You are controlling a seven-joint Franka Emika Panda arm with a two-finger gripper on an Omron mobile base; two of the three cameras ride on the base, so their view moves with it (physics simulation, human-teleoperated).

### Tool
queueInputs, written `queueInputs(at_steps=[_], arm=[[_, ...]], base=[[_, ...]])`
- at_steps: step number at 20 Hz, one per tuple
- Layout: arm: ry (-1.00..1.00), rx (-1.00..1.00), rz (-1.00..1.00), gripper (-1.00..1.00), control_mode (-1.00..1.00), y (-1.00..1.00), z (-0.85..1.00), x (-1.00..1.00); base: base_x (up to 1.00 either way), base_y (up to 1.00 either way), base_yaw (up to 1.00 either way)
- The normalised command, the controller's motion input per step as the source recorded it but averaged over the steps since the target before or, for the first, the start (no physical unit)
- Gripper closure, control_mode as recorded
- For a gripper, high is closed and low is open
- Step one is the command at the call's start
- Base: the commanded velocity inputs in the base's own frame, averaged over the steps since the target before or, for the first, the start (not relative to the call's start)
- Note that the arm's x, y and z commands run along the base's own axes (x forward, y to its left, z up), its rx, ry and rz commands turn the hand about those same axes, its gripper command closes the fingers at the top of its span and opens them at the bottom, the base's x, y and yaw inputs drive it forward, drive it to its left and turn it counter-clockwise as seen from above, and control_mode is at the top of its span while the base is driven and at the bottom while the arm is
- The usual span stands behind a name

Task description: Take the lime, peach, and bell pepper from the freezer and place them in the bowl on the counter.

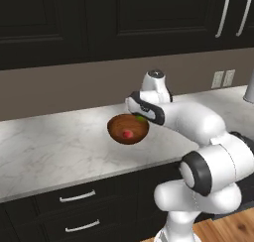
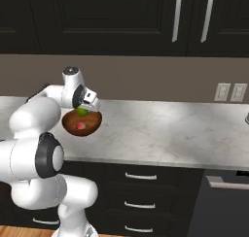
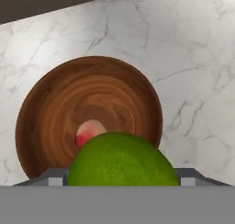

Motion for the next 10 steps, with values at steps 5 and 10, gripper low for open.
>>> queueInputs(at_steps=[5, 10], arm=[[0.06, 0.0, 0.0, 1.0, -1.0, 0.22, -0.39, 0.65], [0.0, -0.06, 0.0, 1.0, -1.0, 0.14, -0.82, 0.44]], base=[[0.0, 0.0, 0.0], [0.0, 0.0, 0.0]])
